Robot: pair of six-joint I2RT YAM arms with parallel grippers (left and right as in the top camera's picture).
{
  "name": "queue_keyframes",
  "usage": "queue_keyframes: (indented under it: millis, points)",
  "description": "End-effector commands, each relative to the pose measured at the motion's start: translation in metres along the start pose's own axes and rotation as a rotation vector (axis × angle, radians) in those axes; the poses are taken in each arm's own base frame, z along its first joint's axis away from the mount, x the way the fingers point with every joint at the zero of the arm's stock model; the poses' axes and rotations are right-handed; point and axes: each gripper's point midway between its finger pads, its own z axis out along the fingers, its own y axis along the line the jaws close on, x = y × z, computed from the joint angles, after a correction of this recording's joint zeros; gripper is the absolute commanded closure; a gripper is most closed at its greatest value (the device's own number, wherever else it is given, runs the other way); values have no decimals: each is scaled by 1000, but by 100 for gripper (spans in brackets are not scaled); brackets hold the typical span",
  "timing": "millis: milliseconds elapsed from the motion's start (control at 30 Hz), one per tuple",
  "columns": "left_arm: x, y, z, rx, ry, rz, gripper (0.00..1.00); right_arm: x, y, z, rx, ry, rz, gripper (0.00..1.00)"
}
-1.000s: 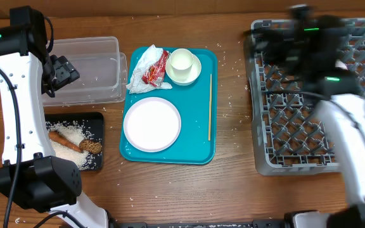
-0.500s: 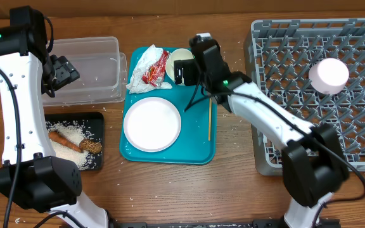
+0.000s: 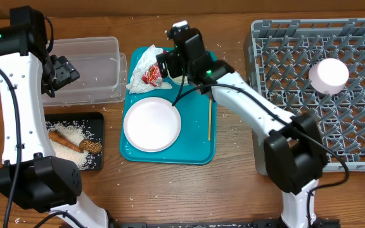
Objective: Sort waste into correct bins and load items into the dishwasher
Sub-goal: 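Move the right gripper back over the white cup on the saucer, then grasp the white cup rim with the right gripper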
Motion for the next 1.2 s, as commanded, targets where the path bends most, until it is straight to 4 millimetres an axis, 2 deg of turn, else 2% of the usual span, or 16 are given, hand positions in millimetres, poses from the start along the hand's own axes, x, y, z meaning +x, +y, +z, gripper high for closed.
queue_keyframes:
  millis: [0,167,433,533,633,700,800,867,933,1067,1167]
  points:
    - [-2,-1,-10,18,-28,3,0,15,1,17,15,37,-49,2]
    - [-2,-1,-10,18,-28,3,0,24,16,22,7,50,-155,2]
    - [-2,-1,-10,17,-28,3,0,39,11,34,75,77,-250,2]
    - [-2,-1,-10,18,-28,3,0,46,10,39,78,94,-265,6]
    - [-2,-1,-10,17,-28,3,0,54,5,44,101,113,-287,24]
    - [-2,-1,-10,18,-28,3,0,53,3,44,115,112,-288,32]
    - [-2,-1,-10,18,-28,3,0,50,5,44,114,104,-287,35]
    - [-2,-1,-10,18,-28,3,0,50,5,43,114,102,-287,48]
    - [-2,-1,-10,18,-28,3,0,48,3,43,121,100,-286,55]
    - [-2,-1,-10,18,-28,3,0,35,-6,37,187,78,-282,72]
    - [-2,-1,-10,18,-28,3,0,20,-3,29,191,68,-273,86]
